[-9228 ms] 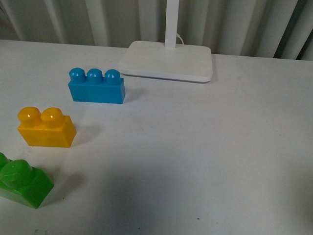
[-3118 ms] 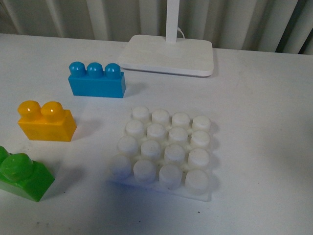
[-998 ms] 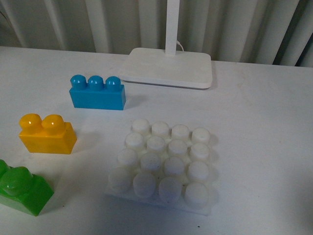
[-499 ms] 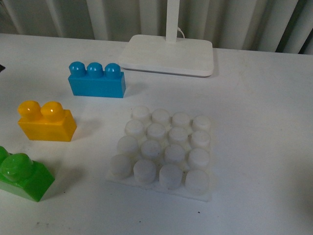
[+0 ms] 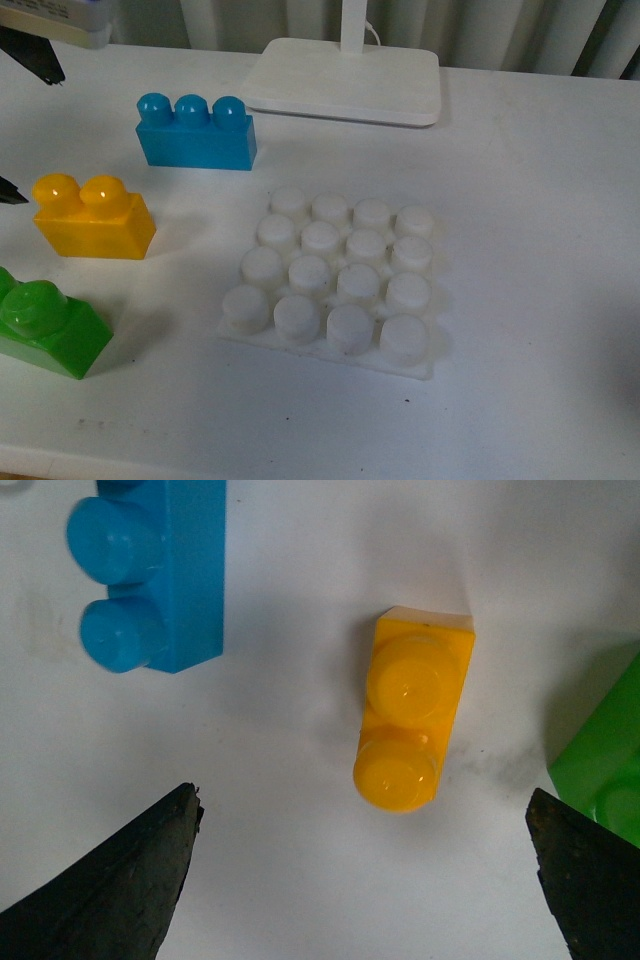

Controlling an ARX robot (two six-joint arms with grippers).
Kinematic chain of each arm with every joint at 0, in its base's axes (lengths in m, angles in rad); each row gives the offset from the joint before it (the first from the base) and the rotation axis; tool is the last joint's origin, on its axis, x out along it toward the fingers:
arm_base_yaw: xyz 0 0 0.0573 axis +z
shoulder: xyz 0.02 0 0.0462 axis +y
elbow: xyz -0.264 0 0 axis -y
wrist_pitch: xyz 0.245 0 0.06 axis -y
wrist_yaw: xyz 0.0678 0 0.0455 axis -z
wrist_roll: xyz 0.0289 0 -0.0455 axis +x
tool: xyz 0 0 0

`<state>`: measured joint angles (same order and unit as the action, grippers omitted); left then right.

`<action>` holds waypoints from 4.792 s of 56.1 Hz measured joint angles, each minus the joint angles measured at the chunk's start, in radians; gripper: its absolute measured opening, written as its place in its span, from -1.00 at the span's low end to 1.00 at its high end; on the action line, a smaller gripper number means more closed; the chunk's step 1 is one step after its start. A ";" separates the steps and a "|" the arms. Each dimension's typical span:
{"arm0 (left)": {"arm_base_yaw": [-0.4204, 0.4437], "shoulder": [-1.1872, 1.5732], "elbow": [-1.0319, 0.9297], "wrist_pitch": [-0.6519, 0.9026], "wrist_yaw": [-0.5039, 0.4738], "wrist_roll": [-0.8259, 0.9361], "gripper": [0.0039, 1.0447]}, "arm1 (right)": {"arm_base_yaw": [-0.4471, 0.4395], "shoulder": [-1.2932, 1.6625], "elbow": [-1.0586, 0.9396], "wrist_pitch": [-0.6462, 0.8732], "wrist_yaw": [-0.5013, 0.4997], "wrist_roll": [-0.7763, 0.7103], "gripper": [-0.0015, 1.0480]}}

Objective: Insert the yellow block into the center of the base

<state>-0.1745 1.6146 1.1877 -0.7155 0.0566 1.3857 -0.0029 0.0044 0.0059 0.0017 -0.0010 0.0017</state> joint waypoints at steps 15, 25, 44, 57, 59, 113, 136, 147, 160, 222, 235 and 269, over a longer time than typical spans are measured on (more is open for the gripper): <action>-0.009 0.087 0.000 0.072 -0.006 0.000 0.88 | 0.000 0.000 0.000 0.000 0.000 0.000 0.83; -0.012 0.135 0.000 0.076 -0.006 -0.001 0.88 | 0.000 0.000 0.000 0.000 0.000 0.000 0.83; -0.031 0.175 0.000 0.082 -0.005 -0.003 0.09 | 0.000 0.000 0.000 0.000 0.000 0.000 0.83; -0.045 0.173 0.018 0.012 0.031 -0.021 -0.40 | 0.000 0.000 0.000 0.000 0.000 0.000 0.83; -0.054 0.172 0.031 -0.003 0.050 -0.029 -0.40 | 0.000 0.000 0.000 0.000 0.000 0.000 0.83; -0.394 0.272 0.276 -0.074 0.092 -0.141 -0.40 | 0.000 0.000 0.000 0.000 0.000 0.000 0.83; -0.392 0.319 0.300 -0.056 0.078 -0.137 -0.40 | 0.000 0.000 0.000 0.000 0.000 0.000 0.83; -0.394 0.338 0.303 -0.058 0.083 -0.136 -0.40 | 0.000 0.000 0.000 0.000 0.000 0.000 0.83; -0.398 0.355 0.303 -0.048 0.070 -0.133 -0.40 | 0.000 0.000 0.000 0.000 0.000 0.000 0.83; -0.386 0.129 0.176 0.103 0.100 -0.113 0.92 | 0.000 0.000 0.000 0.000 0.000 0.000 0.83; -0.320 -0.094 -0.049 0.404 0.096 -0.185 0.88 | 0.000 0.000 0.000 0.000 0.000 0.000 0.83; -0.110 -1.062 -0.809 0.778 -0.283 -1.279 0.88 | 0.000 0.000 0.000 0.000 0.000 0.000 0.83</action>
<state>-0.2848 0.5529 0.3786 0.0628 -0.2260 0.1070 -0.0029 0.0044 0.0059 0.0017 -0.0010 0.0017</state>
